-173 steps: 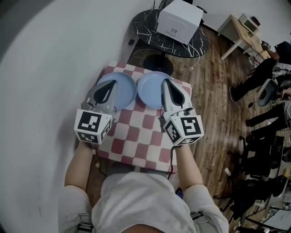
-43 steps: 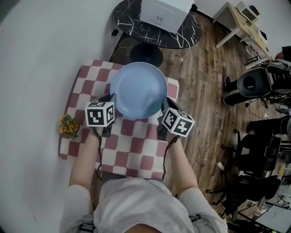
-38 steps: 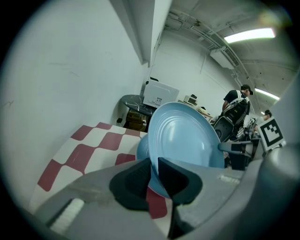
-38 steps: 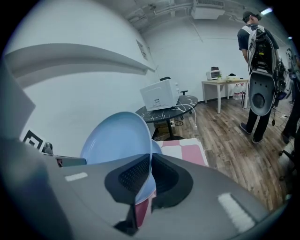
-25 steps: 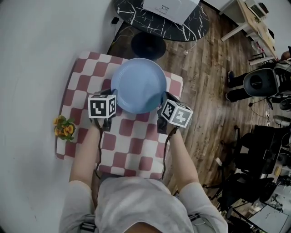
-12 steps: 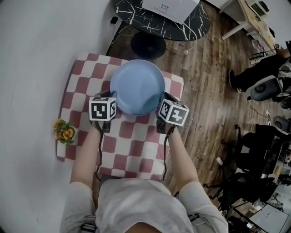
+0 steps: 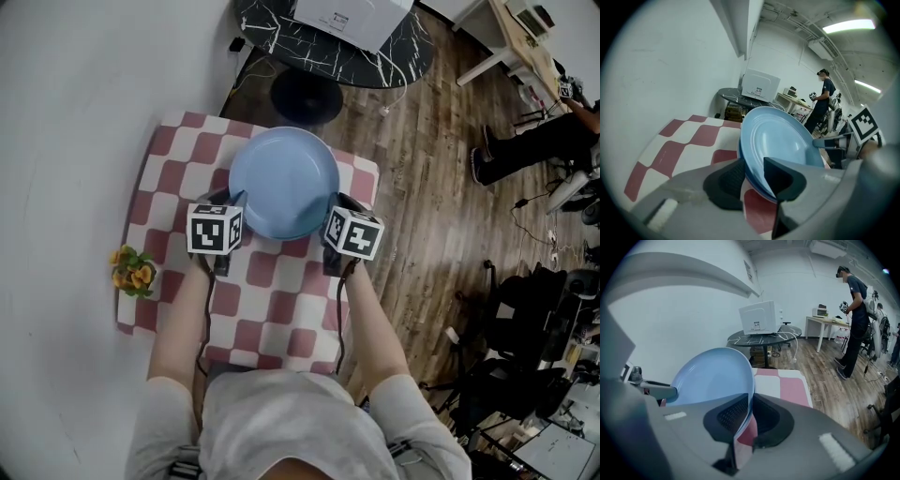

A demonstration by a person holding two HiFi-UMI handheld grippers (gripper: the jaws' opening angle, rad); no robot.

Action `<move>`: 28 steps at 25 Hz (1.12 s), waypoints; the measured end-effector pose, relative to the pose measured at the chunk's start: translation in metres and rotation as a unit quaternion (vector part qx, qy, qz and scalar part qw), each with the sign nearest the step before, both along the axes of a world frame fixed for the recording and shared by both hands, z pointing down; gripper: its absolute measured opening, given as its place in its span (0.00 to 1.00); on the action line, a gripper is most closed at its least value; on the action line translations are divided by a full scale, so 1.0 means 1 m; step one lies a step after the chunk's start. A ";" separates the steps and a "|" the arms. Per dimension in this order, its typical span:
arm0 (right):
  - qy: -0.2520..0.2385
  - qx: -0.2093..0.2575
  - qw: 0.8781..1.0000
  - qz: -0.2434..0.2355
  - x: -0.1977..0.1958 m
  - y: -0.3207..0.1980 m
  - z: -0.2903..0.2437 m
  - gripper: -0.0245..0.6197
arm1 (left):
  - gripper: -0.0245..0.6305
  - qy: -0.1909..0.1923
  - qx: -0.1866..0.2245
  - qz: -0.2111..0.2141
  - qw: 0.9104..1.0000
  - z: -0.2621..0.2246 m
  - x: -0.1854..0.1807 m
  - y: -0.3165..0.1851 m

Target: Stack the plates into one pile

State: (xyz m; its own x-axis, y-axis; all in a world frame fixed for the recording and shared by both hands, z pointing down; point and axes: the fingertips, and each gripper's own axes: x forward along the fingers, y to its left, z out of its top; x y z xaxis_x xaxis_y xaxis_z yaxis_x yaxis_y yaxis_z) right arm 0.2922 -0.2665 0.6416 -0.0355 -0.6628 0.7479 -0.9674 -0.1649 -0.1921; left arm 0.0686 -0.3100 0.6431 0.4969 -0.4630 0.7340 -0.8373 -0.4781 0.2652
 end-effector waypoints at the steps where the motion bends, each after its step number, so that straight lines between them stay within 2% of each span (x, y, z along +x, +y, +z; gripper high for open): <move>1: 0.003 0.000 1.000 -0.002 0.000 0.000 0.000 0.10 | 0.26 -0.001 0.002 0.002 1.000 0.000 0.001 0.001; 4: 0.019 0.001 1.000 -0.009 -0.002 0.001 0.000 0.11 | 0.35 -0.021 0.017 0.007 1.000 0.001 -0.003 -0.001; 6: 0.032 0.000 0.999 -0.013 -0.003 0.002 0.000 0.12 | 0.35 -0.028 0.026 0.004 0.999 0.000 -0.007 -0.002; 11: 0.044 0.015 0.999 -0.010 -0.004 0.007 -0.005 0.12 | 0.35 -0.013 0.047 0.001 0.999 -0.014 -0.014 -0.001; 15: 0.054 0.041 0.998 -0.013 -0.012 0.009 -0.020 0.12 | 0.23 -0.001 0.085 0.000 0.996 -0.034 -0.021 0.000; 18: 0.043 0.061 0.997 -0.016 -0.023 0.014 -0.035 0.04 | 0.12 -0.003 0.117 0.001 0.993 -0.050 -0.027 -0.001; 20: 0.031 0.080 0.996 -0.022 -0.031 0.019 -0.049 0.04 | 0.05 -0.001 0.133 0.001 0.991 -0.061 -0.031 0.001; 28: 0.006 0.167 0.985 -0.032 -0.060 0.046 -0.117 0.04 | 0.05 0.046 0.182 0.016 0.982 -0.118 -0.038 0.027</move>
